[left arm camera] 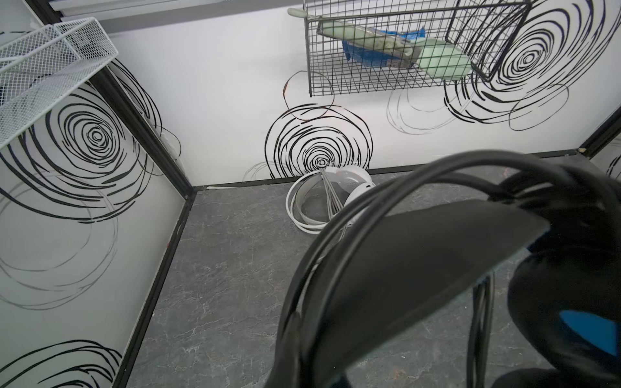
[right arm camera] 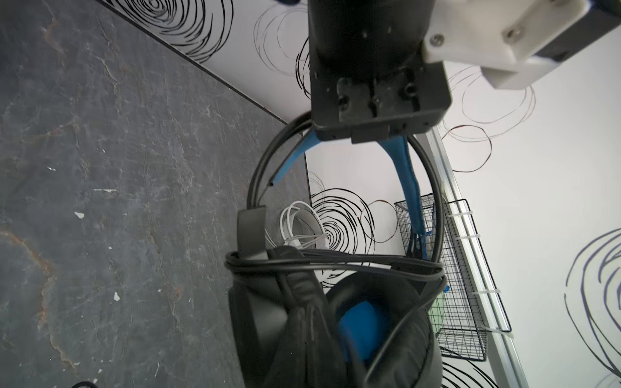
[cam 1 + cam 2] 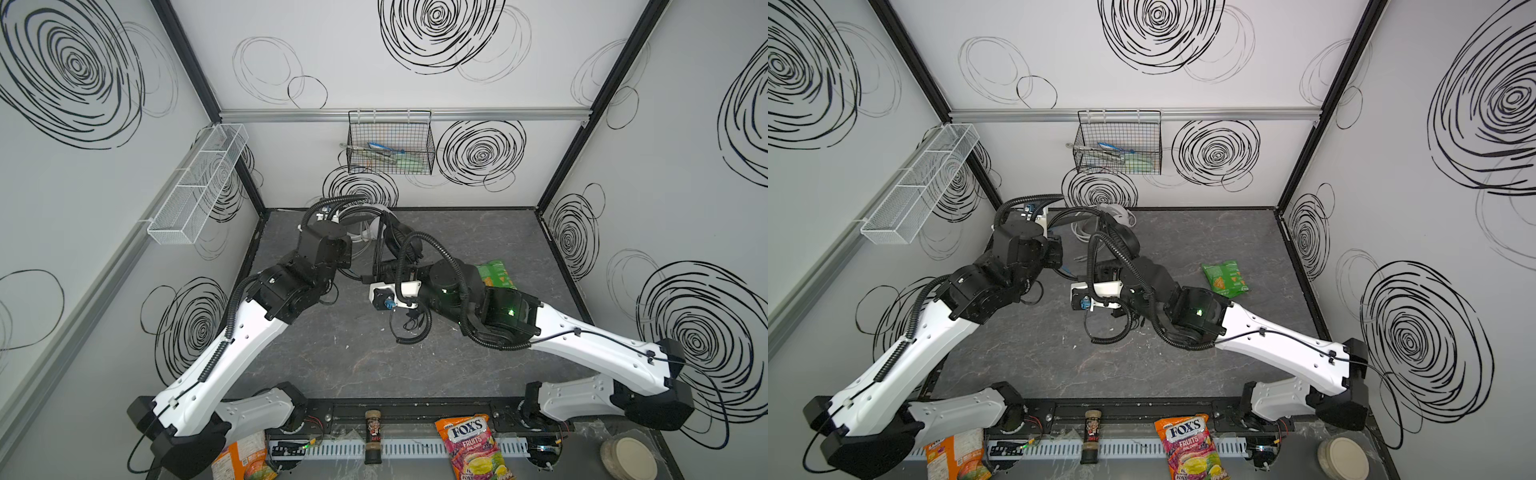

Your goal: Wrap the headphones

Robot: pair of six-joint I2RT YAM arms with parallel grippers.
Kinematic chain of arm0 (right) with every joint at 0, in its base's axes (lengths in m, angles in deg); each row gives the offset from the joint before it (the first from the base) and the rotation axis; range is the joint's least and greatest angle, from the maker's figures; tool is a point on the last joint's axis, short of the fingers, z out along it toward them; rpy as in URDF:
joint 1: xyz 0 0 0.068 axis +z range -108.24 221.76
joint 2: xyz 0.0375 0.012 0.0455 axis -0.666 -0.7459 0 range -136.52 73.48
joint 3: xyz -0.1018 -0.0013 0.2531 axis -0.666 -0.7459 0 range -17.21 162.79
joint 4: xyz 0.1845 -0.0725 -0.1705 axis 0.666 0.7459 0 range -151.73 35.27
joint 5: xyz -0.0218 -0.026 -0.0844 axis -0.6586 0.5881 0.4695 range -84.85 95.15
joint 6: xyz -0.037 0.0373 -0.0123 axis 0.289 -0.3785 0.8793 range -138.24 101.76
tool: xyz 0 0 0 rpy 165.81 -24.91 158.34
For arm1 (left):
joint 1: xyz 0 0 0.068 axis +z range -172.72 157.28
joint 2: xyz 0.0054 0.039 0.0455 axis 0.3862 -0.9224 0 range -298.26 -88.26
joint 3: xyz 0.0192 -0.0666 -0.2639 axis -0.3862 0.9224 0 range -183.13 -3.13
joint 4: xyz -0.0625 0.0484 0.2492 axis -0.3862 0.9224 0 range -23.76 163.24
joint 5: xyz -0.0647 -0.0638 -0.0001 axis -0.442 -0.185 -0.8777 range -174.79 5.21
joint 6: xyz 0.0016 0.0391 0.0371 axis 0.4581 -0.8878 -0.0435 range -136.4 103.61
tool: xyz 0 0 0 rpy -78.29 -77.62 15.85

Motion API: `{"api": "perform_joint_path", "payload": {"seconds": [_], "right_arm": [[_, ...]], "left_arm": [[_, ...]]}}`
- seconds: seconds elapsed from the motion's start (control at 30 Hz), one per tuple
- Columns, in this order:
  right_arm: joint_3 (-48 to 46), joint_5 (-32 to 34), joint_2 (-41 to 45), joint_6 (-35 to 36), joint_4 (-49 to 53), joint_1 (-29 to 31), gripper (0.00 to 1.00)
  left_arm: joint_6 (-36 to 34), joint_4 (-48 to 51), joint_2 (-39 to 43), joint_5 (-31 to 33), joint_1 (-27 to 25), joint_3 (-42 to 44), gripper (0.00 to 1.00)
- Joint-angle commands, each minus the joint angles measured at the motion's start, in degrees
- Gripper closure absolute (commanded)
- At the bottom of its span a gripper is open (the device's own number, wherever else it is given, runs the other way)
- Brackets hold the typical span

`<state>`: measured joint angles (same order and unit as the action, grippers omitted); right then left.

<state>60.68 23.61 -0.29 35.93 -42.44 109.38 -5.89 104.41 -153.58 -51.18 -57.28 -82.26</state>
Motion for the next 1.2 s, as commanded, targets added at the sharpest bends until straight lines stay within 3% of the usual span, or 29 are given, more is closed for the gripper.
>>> {"api": "perform_joint_path", "payload": {"seconds": [0.0, 0.17, 0.67, 1.17], "right_arm": [[2.3, 0.6, 3.2, 3.3, -1.2, -2.8, 0.93], [2.0, 1.4, 3.2, 6.4, -1.3, -3.8, 0.92], [3.1, 0.4, 1.8, 3.9, -10.5, -12.4, 0.89], [-3.2, -13.2, 7.9, -12.4, -13.5, -24.2, 0.83]], "left_arm": [[-3.6, 1.0, -0.2, 0.1, -0.1, -1.6, 1.00], [-7.8, 2.4, -0.5, -4.0, -0.6, -2.4, 1.00], [-9.2, 2.3, 3.7, -27.0, -2.0, 0.0, 1.00], [-4.8, -3.4, 9.3, -42.1, 0.7, 0.6, 1.00]]}}
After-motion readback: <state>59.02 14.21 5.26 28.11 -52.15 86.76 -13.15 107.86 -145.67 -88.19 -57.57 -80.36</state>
